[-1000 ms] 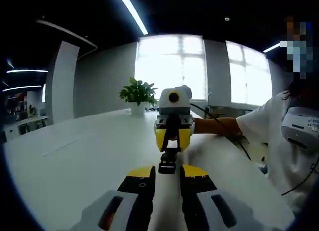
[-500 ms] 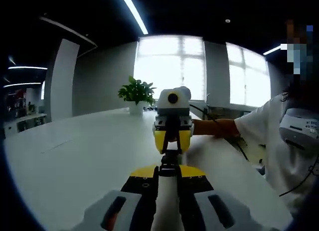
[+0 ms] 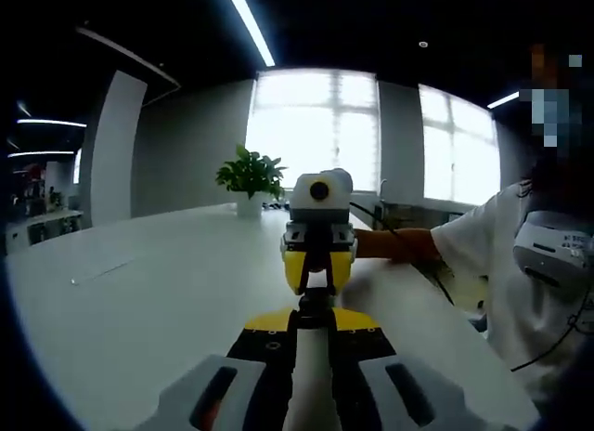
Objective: Snap the two parts of the plastic buckle together until the buckle closes and remains connected.
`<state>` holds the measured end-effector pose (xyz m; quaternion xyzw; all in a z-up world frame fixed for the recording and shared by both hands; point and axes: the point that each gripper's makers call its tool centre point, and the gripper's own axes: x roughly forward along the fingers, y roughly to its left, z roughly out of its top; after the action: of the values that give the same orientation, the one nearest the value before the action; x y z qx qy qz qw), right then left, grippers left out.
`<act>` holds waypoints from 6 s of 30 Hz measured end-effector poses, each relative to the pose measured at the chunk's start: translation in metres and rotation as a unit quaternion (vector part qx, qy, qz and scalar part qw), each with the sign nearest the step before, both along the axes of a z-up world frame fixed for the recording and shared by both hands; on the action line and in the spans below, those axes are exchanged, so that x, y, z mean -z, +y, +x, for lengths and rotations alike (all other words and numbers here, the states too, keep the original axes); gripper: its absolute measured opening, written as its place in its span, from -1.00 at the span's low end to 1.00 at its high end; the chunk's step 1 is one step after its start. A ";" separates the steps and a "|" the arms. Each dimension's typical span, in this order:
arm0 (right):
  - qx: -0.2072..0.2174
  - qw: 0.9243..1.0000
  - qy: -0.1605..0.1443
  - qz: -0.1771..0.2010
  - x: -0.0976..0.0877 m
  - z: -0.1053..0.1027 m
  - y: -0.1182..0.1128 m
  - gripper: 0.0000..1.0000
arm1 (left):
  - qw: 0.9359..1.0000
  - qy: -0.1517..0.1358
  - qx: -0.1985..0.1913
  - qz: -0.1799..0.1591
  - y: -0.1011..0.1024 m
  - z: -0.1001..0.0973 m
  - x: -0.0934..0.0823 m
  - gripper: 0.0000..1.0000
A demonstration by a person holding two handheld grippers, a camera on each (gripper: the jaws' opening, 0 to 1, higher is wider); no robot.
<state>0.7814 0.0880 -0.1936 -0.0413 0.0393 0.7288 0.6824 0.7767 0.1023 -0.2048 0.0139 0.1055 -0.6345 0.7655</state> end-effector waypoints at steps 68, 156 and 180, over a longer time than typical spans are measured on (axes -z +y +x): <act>-0.041 0.990 -0.026 -0.134 0.061 -0.011 0.002 -0.80 | 0.991 -0.036 0.026 0.126 -0.006 -0.010 0.052 -0.79; 0.060 0.988 -0.016 -0.142 0.061 0.035 -0.004 -0.75 | 0.989 -0.023 -0.100 0.104 0.022 0.024 0.034 -0.64; 0.098 0.984 -0.018 -0.145 0.058 0.074 -0.001 -0.75 | 0.976 -0.041 -0.177 0.121 0.040 0.029 0.040 -0.41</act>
<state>0.8554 0.0872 -0.2518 -0.1491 0.1364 0.6440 0.7378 0.8061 0.1423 -0.2452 0.1140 0.1509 -0.4704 0.8620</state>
